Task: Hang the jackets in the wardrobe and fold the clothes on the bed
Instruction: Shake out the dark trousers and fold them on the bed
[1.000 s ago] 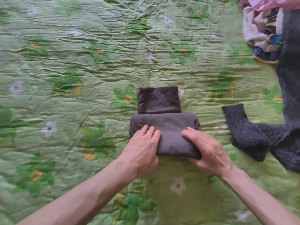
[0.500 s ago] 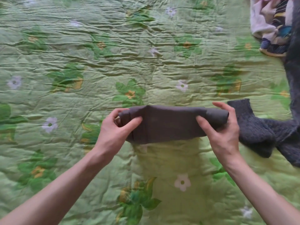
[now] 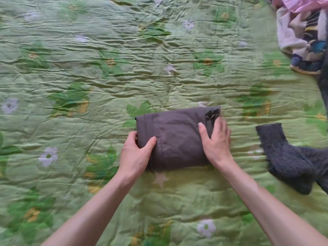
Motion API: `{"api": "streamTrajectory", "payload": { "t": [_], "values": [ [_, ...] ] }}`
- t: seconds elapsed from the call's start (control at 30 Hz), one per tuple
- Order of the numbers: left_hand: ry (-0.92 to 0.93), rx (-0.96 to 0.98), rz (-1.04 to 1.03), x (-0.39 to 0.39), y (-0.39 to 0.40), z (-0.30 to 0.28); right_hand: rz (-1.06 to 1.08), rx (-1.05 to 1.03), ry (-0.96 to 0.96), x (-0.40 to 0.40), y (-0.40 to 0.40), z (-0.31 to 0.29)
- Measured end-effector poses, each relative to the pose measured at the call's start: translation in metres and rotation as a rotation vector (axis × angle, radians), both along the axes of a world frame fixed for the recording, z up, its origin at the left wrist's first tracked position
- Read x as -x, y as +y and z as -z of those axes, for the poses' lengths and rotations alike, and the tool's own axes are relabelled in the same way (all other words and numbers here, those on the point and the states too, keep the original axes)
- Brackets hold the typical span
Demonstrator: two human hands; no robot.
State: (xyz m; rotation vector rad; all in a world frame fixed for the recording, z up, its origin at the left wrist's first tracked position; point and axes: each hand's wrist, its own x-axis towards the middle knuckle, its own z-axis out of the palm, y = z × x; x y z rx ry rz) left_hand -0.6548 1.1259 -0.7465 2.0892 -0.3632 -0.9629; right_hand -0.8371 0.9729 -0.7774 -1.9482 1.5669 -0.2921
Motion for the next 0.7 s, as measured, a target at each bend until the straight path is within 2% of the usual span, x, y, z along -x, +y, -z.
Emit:
{"api": "streamTrajectory", "payload": {
  "t": [0.1, 0.17, 0.3, 0.37, 0.43, 0.57, 0.63, 0.7],
  "values": [
    [-0.028, -0.152, 0.112, -0.011, -0.01, -0.001, 0.0, 0.074, 0.157, -0.005, 0.006, 0.013],
    [0.02, -0.175, 0.148, -0.018, -0.016, 0.0, 0.019, 0.117, 0.167, -0.005, 0.008, 0.018],
    [0.076, -0.107, 0.094, -0.012, -0.018, 0.007, 0.042, 0.289, 0.065, -0.001, 0.012, 0.022],
    [0.069, -0.053, 0.041, -0.002, -0.014, 0.008, -0.022, 0.443, 0.075, 0.0, 0.013, 0.021],
    [0.059, 0.007, 0.008, 0.006, -0.007, 0.01, -0.116, 0.499, 0.039, -0.003, 0.012, 0.025],
    [0.044, 0.095, -0.004, 0.013, 0.0, 0.009, -0.056, 0.295, -0.124, -0.004, 0.005, 0.024],
    [0.058, 0.14, -0.021, 0.018, 0.0, 0.008, 0.046, 0.161, -0.192, -0.004, 0.002, 0.015],
    [0.067, 0.181, -0.052, 0.024, 0.001, 0.009, 0.181, -0.056, -0.352, -0.005, -0.006, 0.004]
  ]
}}
